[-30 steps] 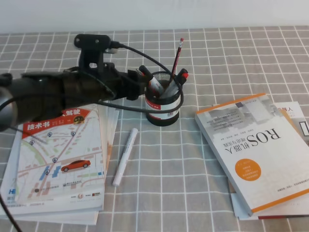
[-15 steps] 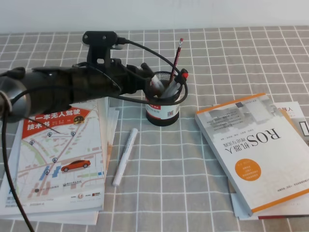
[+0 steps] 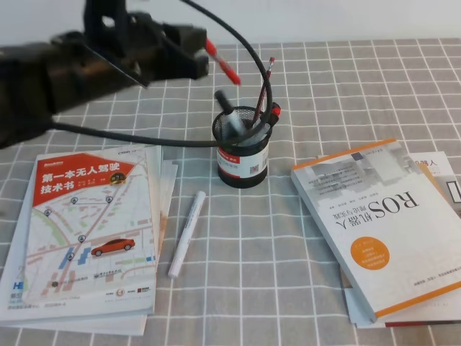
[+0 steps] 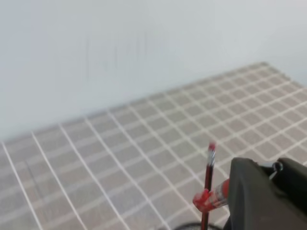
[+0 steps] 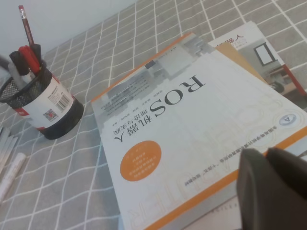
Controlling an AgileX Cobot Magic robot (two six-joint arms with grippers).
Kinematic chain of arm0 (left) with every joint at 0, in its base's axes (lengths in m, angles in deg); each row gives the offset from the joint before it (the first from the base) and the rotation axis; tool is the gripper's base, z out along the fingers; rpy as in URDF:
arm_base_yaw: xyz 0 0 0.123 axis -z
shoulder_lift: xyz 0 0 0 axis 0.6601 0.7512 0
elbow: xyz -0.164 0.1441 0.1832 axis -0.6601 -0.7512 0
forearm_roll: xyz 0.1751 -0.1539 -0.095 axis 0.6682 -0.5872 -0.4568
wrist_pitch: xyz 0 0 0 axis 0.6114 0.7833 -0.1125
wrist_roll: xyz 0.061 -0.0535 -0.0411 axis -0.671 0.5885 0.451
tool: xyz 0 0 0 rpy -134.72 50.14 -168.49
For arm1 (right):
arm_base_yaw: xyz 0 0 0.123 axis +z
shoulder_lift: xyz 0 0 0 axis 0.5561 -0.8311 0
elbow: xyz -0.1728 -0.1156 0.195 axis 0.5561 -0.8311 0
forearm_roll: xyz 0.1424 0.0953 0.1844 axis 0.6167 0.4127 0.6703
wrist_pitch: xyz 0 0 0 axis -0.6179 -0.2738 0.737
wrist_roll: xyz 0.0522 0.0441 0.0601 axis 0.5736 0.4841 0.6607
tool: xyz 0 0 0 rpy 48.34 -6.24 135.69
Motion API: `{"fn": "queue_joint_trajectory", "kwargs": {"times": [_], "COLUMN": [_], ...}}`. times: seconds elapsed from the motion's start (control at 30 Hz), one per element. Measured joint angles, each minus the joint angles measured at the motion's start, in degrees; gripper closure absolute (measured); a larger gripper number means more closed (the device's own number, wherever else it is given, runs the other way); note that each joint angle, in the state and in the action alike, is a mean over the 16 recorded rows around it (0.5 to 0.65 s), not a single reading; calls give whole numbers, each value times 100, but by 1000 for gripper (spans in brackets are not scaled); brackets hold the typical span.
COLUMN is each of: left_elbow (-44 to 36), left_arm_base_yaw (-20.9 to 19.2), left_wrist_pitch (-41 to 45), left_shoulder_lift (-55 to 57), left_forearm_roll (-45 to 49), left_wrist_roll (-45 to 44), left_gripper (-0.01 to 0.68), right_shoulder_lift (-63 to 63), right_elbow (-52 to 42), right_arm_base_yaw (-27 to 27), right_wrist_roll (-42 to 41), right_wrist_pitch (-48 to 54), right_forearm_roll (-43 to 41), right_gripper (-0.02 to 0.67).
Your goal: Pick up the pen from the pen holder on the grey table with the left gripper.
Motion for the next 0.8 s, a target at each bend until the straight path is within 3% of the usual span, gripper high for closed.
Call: {"fn": "queue_joint_trajectory", "kwargs": {"times": [0.2, 0.53, 0.67, 0.8], "left_elbow": [296, 1505, 1886, 2055], "left_arm_base_yaw": [2, 8, 13, 43], "left_wrist_pitch": [723, 3646, 4537, 4919], "left_shoulder_lift": [-756, -1073, -873, -555], "left_forearm_roll": [2028, 6328, 7133, 7351], "left_wrist_roll": [1725, 5549, 6316, 6633], "left_gripper": [626, 626, 626, 626], "right_shoulder_lift": [0, 0, 0, 0], "right_elbow": [0, 0, 0, 0], "right_arm_base_yaw": [0, 0, 0, 0], "right_wrist_roll": [0, 0, 0, 0], "right_wrist_pitch": [0, 0, 0, 0], "right_forearm_roll": [0, 3, 19, 40], "right_gripper": [661, 661, 661, 661]}}
